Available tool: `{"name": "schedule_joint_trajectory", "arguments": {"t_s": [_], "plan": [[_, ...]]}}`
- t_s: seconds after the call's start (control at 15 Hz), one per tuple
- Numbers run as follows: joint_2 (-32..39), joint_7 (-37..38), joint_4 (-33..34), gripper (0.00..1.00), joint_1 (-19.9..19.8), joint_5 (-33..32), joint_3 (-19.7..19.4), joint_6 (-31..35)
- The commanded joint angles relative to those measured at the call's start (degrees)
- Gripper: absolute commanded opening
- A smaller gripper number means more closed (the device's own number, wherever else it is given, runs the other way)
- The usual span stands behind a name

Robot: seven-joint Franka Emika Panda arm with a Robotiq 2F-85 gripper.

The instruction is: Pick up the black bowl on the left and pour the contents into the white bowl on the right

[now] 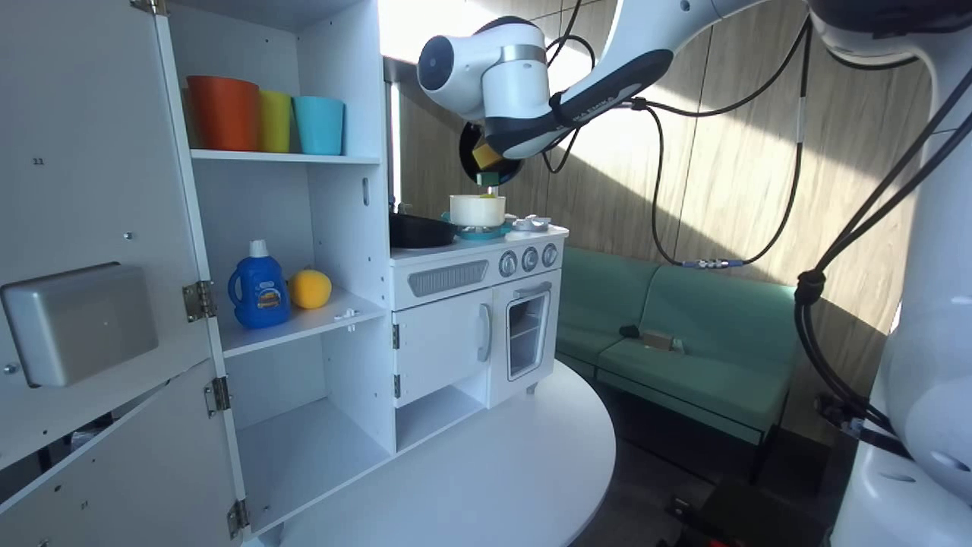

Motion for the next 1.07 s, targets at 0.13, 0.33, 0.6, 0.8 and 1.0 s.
{"name": "schedule_joint_trajectory", "arguments": {"t_s": [0.13, 0.33, 0.6, 0.8, 1.0], "plan": [[-1.5, 3.1, -4.5, 0.07, -0.2, -7.5, 1.9, -3.3], [-1.9, 3.7, -5.3, 0.07, -0.2, -9.6, 2.5, -4.4], [-2.5, 4.4, -4.6, 0.07, -0.5, -10.3, 3.0, -5.2], [-4.2, 4.9, -3.1, 0.07, -1.6, -4.9, 2.6, -2.4], [-6.7, 4.6, -1.4, 0.07, -3.2, 3.7, 1.6, 2.3]]}}
